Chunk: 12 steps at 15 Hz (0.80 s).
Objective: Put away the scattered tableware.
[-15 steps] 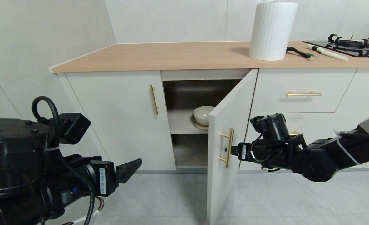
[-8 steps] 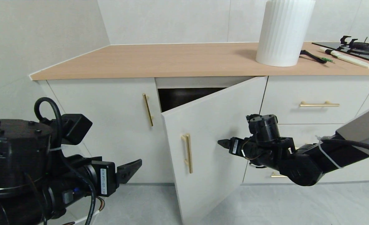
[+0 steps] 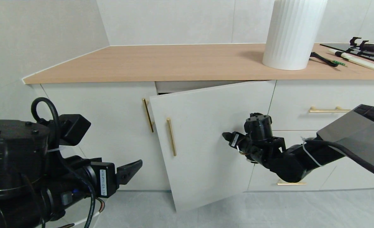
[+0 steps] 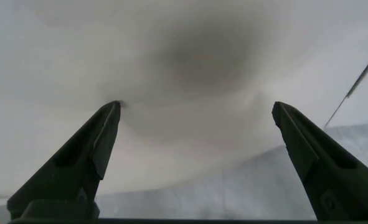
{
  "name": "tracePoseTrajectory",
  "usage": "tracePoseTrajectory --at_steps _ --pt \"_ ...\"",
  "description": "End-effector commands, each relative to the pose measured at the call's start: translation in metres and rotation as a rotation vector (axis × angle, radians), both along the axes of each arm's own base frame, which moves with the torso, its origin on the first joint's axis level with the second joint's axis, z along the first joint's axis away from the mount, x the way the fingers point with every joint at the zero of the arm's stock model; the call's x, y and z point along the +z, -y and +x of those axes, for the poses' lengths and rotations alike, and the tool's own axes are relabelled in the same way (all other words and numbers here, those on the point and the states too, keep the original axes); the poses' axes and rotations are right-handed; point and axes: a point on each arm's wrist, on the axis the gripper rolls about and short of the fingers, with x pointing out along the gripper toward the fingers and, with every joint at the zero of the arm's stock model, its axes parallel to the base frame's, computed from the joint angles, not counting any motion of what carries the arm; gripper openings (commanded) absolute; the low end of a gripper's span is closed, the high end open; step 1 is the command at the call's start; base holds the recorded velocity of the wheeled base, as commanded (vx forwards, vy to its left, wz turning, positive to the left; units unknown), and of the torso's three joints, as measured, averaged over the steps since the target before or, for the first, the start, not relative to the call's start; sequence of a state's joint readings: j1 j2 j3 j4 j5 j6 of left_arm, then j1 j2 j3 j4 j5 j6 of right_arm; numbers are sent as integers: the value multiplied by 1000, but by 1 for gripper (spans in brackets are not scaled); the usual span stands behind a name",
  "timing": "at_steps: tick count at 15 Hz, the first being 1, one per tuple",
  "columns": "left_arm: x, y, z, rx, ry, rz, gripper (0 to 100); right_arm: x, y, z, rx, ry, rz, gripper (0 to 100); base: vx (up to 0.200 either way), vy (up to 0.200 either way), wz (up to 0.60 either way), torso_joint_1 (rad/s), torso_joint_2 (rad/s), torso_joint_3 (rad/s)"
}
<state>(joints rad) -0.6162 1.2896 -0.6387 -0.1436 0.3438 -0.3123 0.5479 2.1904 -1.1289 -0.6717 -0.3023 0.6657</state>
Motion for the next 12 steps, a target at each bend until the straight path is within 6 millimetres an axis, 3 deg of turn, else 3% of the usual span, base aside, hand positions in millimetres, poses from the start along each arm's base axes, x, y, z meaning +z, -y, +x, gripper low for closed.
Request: tracePoseTrajectory --at_steps 1,12 --pt "-1 0 0 0 -3 1 100 0 1 9 -37 13 20 100 0 0 0 0 0 0" --pt "-2 1 1 -3 -9 4 100 3 11 41 -219 86 42 100 0 0 0 0 0 0"
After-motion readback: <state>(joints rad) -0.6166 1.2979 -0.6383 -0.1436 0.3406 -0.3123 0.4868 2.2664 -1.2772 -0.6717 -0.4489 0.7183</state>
